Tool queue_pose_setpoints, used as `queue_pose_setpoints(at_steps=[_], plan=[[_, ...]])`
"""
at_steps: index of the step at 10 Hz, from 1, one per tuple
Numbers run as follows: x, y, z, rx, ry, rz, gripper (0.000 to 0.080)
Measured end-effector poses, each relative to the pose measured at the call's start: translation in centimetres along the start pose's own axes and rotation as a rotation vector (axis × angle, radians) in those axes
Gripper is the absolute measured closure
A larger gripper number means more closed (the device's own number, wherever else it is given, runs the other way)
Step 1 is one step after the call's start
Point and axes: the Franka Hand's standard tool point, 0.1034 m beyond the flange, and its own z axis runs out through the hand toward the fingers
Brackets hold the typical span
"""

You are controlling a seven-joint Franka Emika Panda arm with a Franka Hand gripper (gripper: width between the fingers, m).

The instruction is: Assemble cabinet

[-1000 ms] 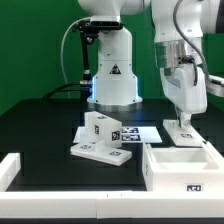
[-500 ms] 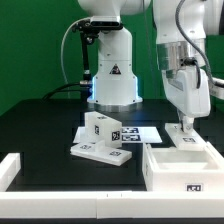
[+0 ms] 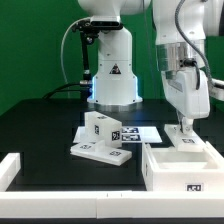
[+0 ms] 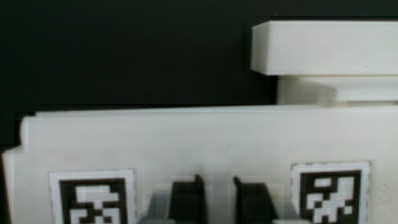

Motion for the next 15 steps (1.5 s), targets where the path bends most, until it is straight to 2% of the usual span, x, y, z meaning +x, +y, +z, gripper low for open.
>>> queue_pose_setpoints(at_steps=[3, 4, 5, 6, 7, 9, 10, 14, 15], plan=[[0.0, -3.8, 0.2, 0.023, -0.003, 0.005, 0.0735], [-0.2, -4.9, 0.3, 0.021, -0.006, 0.011, 0.0735], [-0.1, -6.6, 0.4, 0.024, -0.008, 0.019, 0.0735], [-0.1, -8.3, 0.6, 0.042, -0.002, 0.016, 0.0735], [-0.1, -9.2, 0.6, 0.053, 0.0, 0.014, 0.0735], [0.0, -9.7, 0.8, 0.017, -0.004, 0.006, 0.0735], [0.0, -9.7, 0.8, 0.009, -0.003, 0.008, 0.0735], [0.0, -9.7, 0.9, 0.0, -0.003, 0.022, 0.0735], [0.1, -9.7, 0.9, 0.0, -0.002, 0.023, 0.0646]])
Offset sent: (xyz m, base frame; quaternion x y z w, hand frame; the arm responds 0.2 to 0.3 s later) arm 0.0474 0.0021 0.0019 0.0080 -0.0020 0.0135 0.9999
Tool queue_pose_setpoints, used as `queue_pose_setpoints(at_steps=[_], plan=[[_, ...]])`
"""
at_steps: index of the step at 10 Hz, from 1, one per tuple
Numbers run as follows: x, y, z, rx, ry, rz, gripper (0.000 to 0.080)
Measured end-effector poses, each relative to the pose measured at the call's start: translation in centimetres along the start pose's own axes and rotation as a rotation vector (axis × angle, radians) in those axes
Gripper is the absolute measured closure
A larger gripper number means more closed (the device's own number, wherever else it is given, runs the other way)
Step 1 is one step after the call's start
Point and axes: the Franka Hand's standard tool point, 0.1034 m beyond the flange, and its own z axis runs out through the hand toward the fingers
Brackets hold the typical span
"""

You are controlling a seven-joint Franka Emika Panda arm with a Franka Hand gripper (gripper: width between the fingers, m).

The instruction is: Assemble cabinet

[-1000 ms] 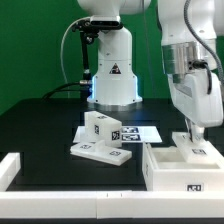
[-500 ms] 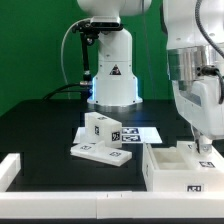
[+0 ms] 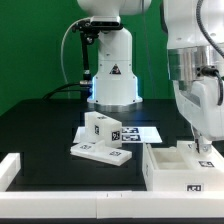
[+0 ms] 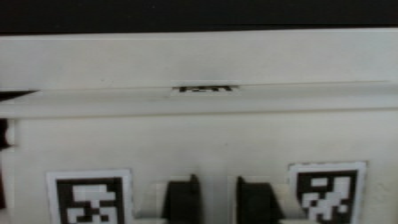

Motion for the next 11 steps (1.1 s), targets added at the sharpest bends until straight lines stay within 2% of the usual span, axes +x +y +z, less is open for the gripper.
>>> queue_pose_setpoints(at_steps=[1, 2, 3, 4, 5, 6, 7, 8, 11], plan=[[0.0, 0.0, 0.0, 0.0, 0.0, 0.0, 0.051], [0.1, -0.2, -0.3, 0.004, -0.001, -0.003, 0.051], [0.3, -0.6, -1.3, 0.019, -0.008, -0.004, 0.0327], [0.6, -0.2, -2.5, 0.026, -0.018, 0.003, 0.0181], [0.9, 1.0, -3.6, 0.029, -0.028, 0.004, 0.0181], [1.4, 2.7, -4.2, 0.028, -0.033, -0.001, 0.0034], [1.9, 3.8, -4.3, 0.026, -0.029, -0.027, 0.0034], [1.9, 3.8, -4.1, 0.024, -0.029, -0.02, 0.0007], [2.0, 3.8, -4.1, 0.022, -0.028, -0.026, 0.0002]])
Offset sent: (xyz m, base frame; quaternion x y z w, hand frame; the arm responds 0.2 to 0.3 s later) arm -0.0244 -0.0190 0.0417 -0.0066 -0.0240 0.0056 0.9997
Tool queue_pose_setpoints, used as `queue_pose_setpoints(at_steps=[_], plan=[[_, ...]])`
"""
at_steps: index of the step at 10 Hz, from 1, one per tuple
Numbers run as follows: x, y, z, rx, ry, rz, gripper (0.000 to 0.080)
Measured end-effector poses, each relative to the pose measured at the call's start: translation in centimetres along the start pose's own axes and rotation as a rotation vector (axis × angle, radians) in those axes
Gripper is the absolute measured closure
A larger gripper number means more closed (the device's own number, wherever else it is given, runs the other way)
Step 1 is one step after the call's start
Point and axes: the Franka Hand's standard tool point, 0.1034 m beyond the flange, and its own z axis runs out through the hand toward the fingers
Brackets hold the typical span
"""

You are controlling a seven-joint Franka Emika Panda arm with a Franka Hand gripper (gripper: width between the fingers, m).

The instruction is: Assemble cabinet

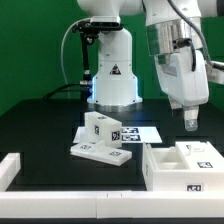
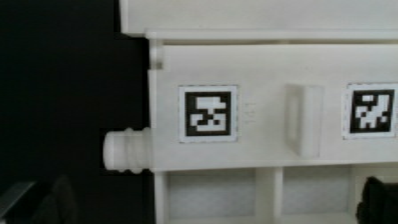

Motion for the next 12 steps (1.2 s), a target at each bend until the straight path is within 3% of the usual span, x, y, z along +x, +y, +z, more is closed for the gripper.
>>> queue_pose_setpoints(at_steps=[4, 8, 9, 11, 12], plan=[[4.7, 0.5, -1.2, -0.001, 0.009, -0.397, 0.0002], [4.5, 0.6, -1.1, -0.002, 0.01, -0.362, 0.0002], [6.4, 1.4, -0.8, 0.007, 0.027, -0.559, 0.0002], [9.9, 3.5, -0.4, -0.025, 0.048, -0.731, 0.0002], [11.3, 4.5, -0.1, -0.006, 0.122, -0.737, 0.0002]])
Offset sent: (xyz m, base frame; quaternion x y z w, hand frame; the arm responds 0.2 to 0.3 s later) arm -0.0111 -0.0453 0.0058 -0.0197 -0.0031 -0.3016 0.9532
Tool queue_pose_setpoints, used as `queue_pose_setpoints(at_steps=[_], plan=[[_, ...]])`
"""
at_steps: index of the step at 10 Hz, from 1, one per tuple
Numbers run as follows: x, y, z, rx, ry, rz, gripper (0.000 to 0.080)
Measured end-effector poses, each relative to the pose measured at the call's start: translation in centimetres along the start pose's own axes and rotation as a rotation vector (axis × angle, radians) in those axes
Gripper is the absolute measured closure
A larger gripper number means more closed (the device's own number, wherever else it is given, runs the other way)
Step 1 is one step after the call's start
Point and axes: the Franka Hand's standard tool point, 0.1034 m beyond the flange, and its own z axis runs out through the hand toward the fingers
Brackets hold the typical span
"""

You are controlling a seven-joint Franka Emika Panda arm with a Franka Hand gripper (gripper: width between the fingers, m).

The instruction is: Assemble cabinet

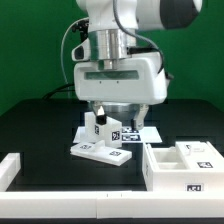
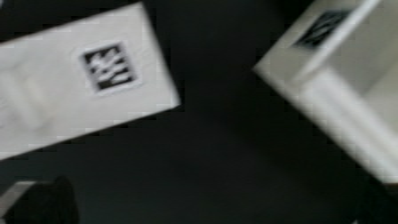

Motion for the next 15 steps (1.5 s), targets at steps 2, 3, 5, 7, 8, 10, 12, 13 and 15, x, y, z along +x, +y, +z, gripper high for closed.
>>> queue_pose_setpoints(at_steps=[2, 3, 5, 7, 8, 10, 12, 13, 15], plan=[[-0.5, -0.3, 0.1, -0.004, -0.024, 0.011, 0.0002], [-0.6, -0.2, 0.2, -0.007, -0.025, 0.011, 0.0002], [-0.1, 1.5, 0.4, -0.012, -0.001, -0.123, 0.0002], [-0.6, 4.1, 1.2, -0.045, 0.018, -0.22, 0.0002], [-0.7, 4.0, 1.2, -0.045, 0.013, -0.204, 0.0002], [-0.6, 4.0, 1.3, -0.045, 0.013, -0.203, 0.0002], [-1.0, 5.5, 2.2, -0.067, -0.012, -0.207, 0.0002], [-1.0, 6.2, 2.8, -0.085, -0.017, -0.202, 0.0002], [-1.0, 7.3, 3.8, -0.111, -0.018, -0.192, 0.0002]])
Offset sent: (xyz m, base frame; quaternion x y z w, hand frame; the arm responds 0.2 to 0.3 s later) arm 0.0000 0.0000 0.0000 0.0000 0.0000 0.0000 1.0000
